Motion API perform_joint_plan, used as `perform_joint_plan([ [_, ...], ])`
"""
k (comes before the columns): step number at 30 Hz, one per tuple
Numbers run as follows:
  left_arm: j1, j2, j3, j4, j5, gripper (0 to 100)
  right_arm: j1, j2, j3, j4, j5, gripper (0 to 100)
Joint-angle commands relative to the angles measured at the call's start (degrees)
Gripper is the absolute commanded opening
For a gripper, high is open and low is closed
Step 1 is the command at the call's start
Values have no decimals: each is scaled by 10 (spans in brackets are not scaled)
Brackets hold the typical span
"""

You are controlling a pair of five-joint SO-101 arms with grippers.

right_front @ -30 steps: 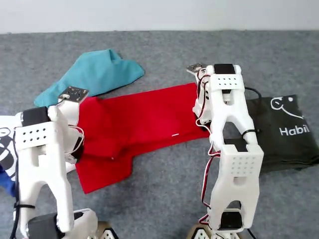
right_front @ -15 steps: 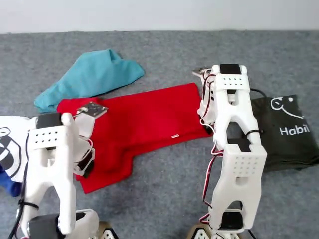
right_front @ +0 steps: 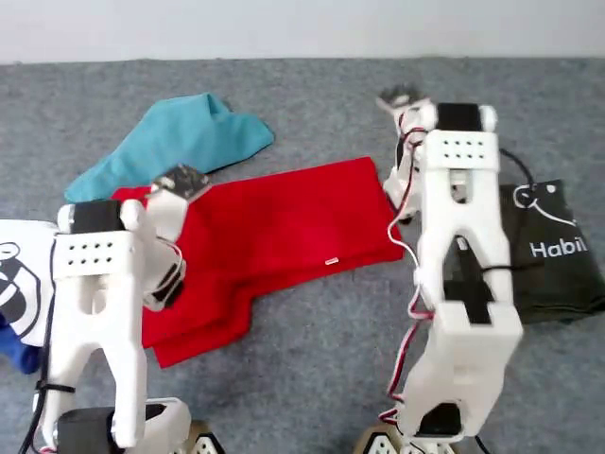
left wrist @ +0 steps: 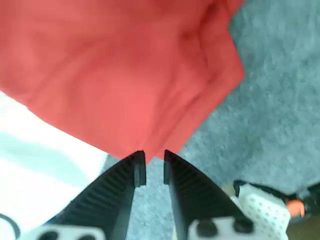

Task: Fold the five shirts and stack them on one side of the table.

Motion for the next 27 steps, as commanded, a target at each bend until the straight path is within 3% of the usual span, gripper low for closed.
perform_joint_plan([
  [1,6,-17,-19,13,12,75,16,-38,6,12,0,145],
  [10,7,-17,24,13,11,73,-22,80,41,-84,-37,144],
  [17,4,-17,25,13,11,73,-62,135,41,-99,-40,145],
  [27,4,-17,25,13,11,73,-44,212,41,-115,-37,144],
])
